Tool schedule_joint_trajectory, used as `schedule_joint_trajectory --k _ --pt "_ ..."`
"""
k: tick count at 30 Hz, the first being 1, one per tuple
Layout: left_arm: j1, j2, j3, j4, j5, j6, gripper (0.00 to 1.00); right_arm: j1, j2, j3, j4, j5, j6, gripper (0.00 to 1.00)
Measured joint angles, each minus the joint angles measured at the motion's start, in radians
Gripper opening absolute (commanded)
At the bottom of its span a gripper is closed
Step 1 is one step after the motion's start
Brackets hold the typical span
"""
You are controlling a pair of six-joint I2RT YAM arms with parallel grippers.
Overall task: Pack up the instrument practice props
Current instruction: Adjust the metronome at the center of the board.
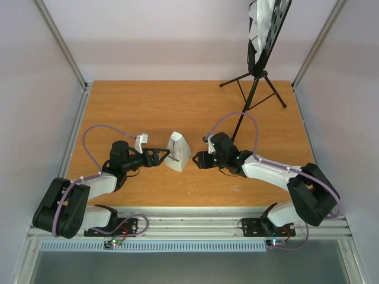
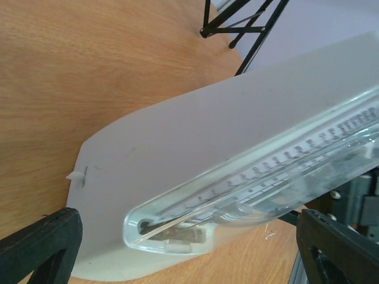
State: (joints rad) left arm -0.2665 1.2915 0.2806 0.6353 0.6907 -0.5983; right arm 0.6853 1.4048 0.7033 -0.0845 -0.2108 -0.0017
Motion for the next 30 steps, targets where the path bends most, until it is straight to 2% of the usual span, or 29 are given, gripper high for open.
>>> schedule_joint_trajectory --k 6,18,30 --pt "-0.068 0.005 0.008 -0.004 -0.001 0.031 0.99 -0.018 0.084 0.047 0.033 -0.015 0.028 0.54" --pt "-0.190 0.010 0.048 -0.084 -0.108 0.105 0.98 -0.048 0.149 0.105 0.050 -0.010 0.026 0.53" --pt "-0.418 -0.043 0.071 -0.191 -0.262 0.139 0.98 -0.103 0.171 0.171 0.031 -0.010 -0.043 0.53"
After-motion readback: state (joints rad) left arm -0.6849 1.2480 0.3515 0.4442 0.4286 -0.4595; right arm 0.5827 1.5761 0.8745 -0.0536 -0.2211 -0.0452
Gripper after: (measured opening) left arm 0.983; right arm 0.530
